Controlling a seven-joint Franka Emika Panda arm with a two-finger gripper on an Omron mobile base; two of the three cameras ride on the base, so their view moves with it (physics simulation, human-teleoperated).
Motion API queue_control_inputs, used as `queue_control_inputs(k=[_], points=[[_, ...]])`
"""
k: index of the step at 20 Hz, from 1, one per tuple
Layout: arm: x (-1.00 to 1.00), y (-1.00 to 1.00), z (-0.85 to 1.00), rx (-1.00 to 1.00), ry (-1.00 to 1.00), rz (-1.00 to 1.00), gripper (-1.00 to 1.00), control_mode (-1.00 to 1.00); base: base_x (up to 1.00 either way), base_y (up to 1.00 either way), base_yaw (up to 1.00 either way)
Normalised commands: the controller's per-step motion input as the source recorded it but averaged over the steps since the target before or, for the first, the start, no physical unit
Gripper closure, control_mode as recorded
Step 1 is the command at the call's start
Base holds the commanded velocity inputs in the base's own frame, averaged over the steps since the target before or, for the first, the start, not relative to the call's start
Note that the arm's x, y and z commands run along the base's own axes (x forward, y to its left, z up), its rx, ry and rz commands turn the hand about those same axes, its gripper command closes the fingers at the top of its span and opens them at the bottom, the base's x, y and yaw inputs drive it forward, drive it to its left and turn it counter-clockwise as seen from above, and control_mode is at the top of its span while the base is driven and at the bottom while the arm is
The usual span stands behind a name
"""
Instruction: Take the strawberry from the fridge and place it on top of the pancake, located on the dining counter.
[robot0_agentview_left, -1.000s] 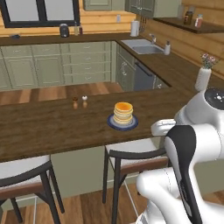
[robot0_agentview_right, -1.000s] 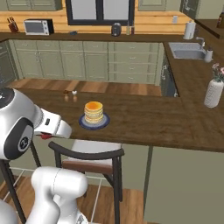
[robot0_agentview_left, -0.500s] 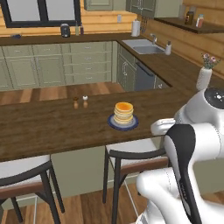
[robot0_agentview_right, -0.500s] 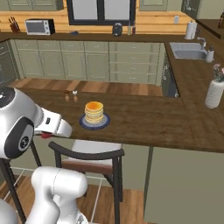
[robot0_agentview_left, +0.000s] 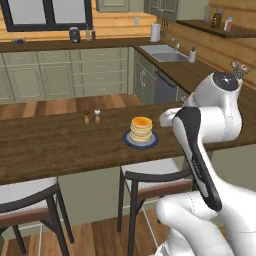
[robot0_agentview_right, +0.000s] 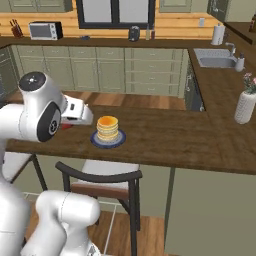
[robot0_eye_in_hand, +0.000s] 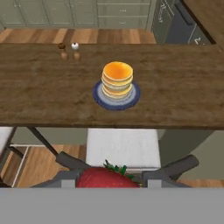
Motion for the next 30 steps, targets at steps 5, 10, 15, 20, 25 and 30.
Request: queue_control_inputs(k=[5, 10, 15, 20, 25, 30], points=[[1.0, 0.01, 0.02, 0.0, 0.14, 0.0, 1.0, -1.0, 0.0, 0.0, 0.0], [1.0, -0.04, -0.31, 0.0, 0.11, 0.02, 1.0, -1.0, 0.0, 0.0, 0.0], [1.0, 0.0, -0.55, 0.0, 0.02, 0.01, 1.0, -1.0, 0.0, 0.0, 0.0], [1.0, 0.0, -0.57, 0.0, 0.02, 0.0, 1.0, -1.0, 0.0, 0.0, 0.0], [0.98, 0.03, -0.39, -0.01, 0.02, 0.0, 1.0, -1.0, 0.0, 0.0, 0.0], [0.91, 0.08, -0.4, -0.01, 0.0, 0.0, 1.0, -1.0, 0.0, 0.0, 0.0]])
